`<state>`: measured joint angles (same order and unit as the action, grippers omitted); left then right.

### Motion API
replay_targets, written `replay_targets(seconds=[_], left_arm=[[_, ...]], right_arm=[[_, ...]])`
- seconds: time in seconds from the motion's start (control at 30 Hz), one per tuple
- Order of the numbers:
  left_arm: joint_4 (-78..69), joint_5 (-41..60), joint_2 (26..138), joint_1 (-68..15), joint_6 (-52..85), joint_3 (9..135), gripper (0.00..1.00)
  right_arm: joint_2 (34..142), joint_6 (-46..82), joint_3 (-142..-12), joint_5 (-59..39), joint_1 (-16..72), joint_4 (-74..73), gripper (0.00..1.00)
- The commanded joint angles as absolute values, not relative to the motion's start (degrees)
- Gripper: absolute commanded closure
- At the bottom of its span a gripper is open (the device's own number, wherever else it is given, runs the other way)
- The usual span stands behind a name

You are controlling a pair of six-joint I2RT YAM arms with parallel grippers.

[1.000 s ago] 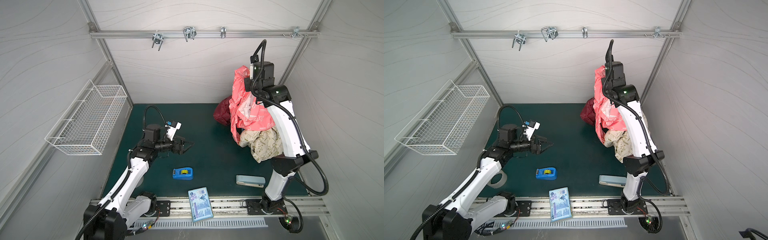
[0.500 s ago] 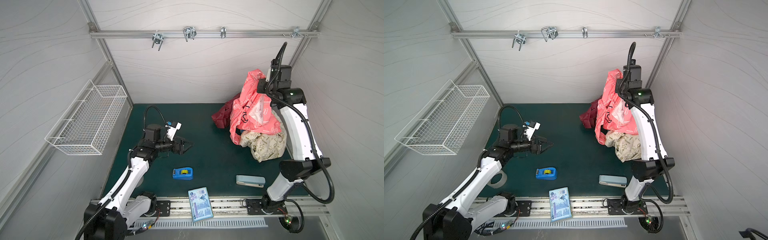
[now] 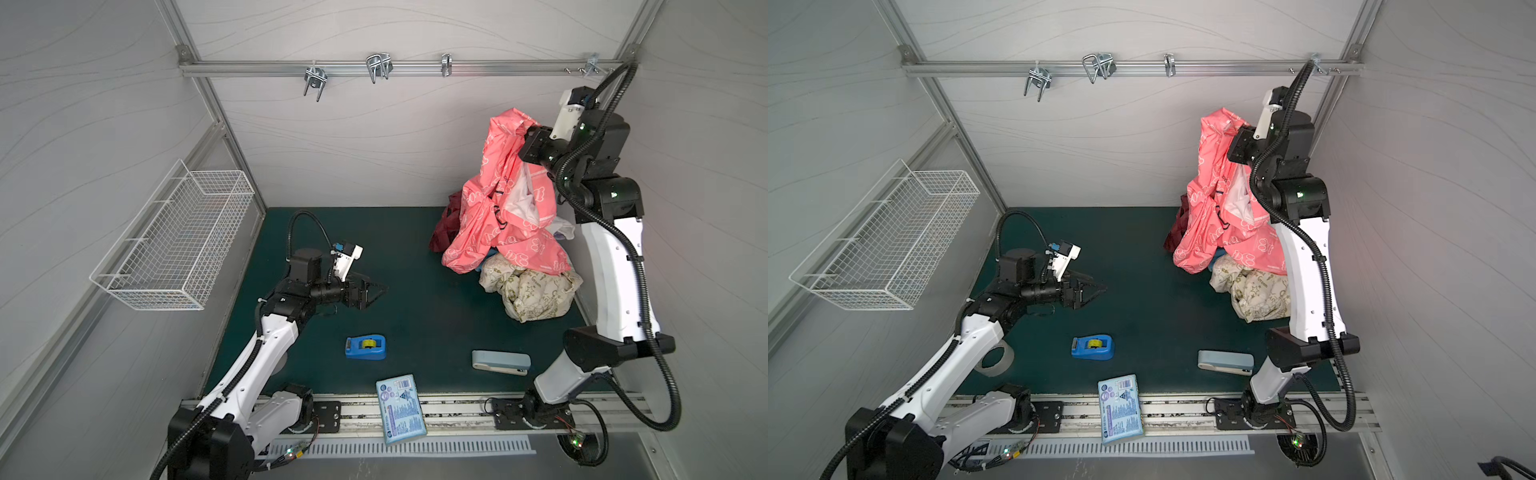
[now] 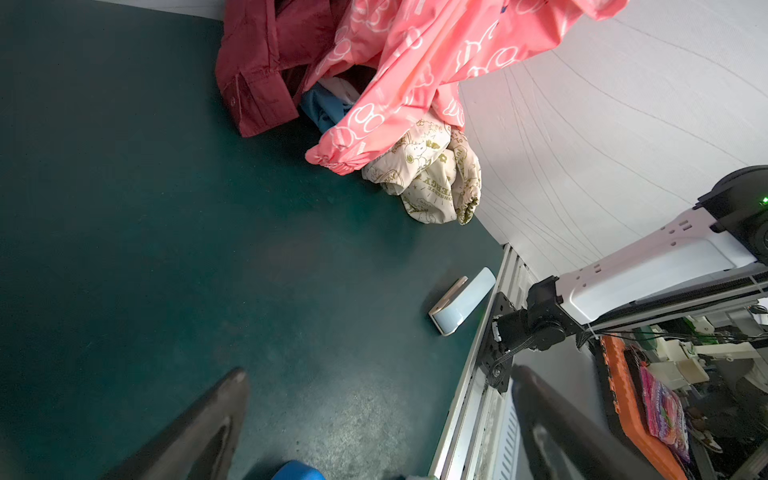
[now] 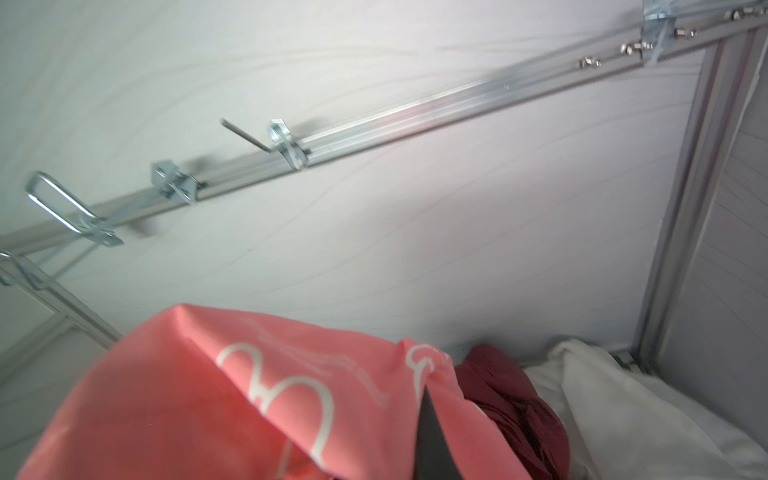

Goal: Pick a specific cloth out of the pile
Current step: 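Lift the pink garment high out of the pile with the right gripper, then swing the held pink garment toward the left gripper and lower it onto the table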

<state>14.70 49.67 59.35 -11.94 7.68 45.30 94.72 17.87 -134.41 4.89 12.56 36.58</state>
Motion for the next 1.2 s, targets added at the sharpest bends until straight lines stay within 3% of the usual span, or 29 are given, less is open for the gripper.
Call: replay_targets(seconds=[0.0, 0.5, 1.17], left_arm=[[14.1, 49.5, 59.1, -12.1, 6.9, 46.0, 0.01], [14.2, 48.0, 58.5, -12.1, 6.8, 45.8, 0.01], [13.1, 44.4, 56.1, -12.3, 6.9, 44.5, 0.01]], right_arm=[[93.7, 22.5, -139.1, 0.0, 12.6, 24.0, 1.0], [99.2, 38.9, -144.9, -12.4, 13.9, 6.7, 1.0], [118.1, 42.4, -150.7, -21.3, 34.9, -11.2, 1.0]])
